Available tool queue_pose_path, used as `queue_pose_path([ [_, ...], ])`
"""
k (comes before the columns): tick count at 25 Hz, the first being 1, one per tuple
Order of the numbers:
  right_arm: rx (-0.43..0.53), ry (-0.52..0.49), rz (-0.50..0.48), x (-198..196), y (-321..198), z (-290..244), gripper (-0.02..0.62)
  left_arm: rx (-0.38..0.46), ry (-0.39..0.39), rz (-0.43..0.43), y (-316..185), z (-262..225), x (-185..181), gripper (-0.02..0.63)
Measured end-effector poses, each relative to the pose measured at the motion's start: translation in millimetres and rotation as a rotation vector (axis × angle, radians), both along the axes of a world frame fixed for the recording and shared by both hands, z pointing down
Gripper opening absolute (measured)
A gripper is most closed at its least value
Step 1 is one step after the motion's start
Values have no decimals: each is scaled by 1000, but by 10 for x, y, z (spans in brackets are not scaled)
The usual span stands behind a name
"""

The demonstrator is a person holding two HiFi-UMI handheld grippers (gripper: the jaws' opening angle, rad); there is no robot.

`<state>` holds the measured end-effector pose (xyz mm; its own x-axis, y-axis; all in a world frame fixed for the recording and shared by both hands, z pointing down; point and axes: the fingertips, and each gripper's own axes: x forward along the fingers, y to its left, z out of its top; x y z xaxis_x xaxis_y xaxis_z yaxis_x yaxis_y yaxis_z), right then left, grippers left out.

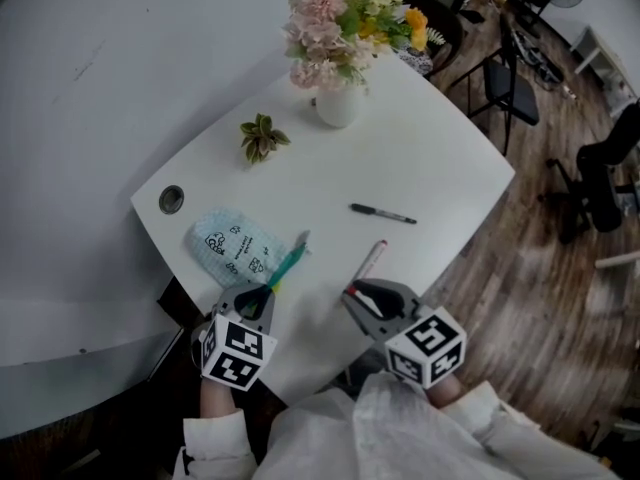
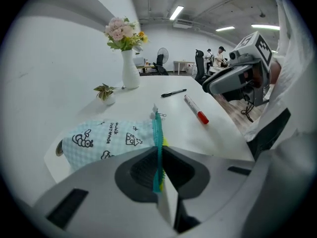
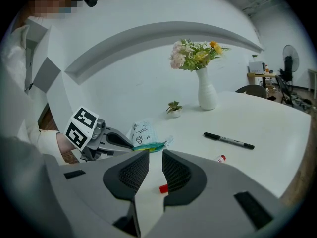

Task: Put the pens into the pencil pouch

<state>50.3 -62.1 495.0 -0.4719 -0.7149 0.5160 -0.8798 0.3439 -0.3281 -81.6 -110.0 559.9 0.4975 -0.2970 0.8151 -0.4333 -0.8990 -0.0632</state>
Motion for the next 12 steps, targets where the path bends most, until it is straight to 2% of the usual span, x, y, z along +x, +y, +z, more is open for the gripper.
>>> queue_pose_path([
  [5,16,1,-12,84,-29,-37,78,-10,12,-19,96,-44,153,31],
  [12,50,2,-22,233,-140,-138,78,-55,193,-110,109,-328,517,31],
])
